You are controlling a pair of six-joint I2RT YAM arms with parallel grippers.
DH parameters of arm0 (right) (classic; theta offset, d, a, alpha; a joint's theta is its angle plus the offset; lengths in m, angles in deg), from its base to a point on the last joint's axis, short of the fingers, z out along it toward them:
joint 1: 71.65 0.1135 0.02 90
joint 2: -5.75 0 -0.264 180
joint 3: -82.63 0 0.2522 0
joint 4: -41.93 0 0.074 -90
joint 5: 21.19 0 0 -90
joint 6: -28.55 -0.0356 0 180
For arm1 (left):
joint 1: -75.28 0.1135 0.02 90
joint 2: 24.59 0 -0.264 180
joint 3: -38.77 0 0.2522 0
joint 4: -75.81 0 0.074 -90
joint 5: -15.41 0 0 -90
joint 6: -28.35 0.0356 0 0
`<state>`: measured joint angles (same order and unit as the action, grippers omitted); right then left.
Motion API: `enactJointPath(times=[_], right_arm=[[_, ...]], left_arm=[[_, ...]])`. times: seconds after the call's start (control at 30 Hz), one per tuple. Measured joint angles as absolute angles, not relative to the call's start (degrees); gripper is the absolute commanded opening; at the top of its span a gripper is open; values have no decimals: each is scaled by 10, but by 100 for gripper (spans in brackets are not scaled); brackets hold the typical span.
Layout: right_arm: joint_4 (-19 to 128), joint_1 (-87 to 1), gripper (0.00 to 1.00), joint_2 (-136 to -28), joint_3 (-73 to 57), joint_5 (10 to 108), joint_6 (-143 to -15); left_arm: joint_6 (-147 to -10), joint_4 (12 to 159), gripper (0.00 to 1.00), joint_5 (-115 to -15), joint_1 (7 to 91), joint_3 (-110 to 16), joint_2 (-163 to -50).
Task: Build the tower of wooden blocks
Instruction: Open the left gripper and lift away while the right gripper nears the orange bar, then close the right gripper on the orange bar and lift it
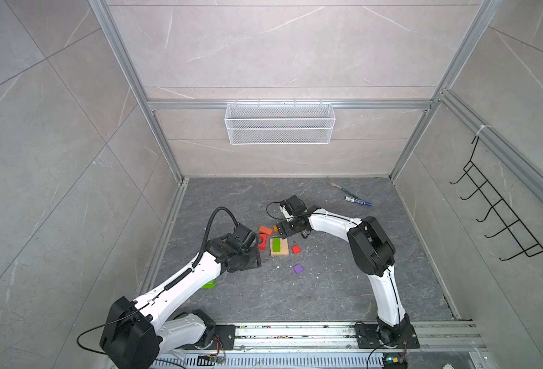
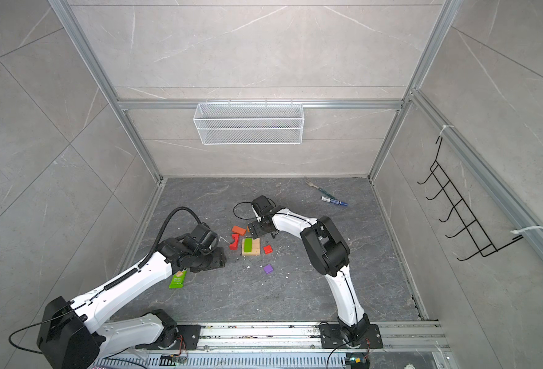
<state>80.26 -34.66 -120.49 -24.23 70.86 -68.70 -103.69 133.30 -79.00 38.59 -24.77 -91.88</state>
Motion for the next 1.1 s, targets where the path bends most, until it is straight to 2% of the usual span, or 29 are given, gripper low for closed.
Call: enactJointPath(times=[0.37, 0.53, 0.7, 0.87, 0.9, 1.03, 1.1], right_arm=[[816, -347, 91, -1251, -314, 698, -687], [824, -347, 84, -1275, -352, 695, -687], [841, -347, 61, -1295, -387, 690, -685], [854, -347, 25, -1310, -413, 685, -682], [857, -347, 21, -1311, -416, 685, -680], [861, -347, 18, -1312, -417, 686, -679], [861, -347, 11, -1312, -417, 686, -679]], left_arm=[[-1038, 1333, 72, -790, 386, -237, -918], [-1041, 1334, 72, -790, 386, -231, -905], [-1042, 1334, 72, -790, 386, -231, -898], [-1043, 1333, 72, -790, 386, -228, -898], [-1043, 1333, 72, -790, 386, -226, -898], [-1046, 1333, 71, -790, 386, -221, -898], [-1047, 1330, 71, -790, 386, -221, -900]])
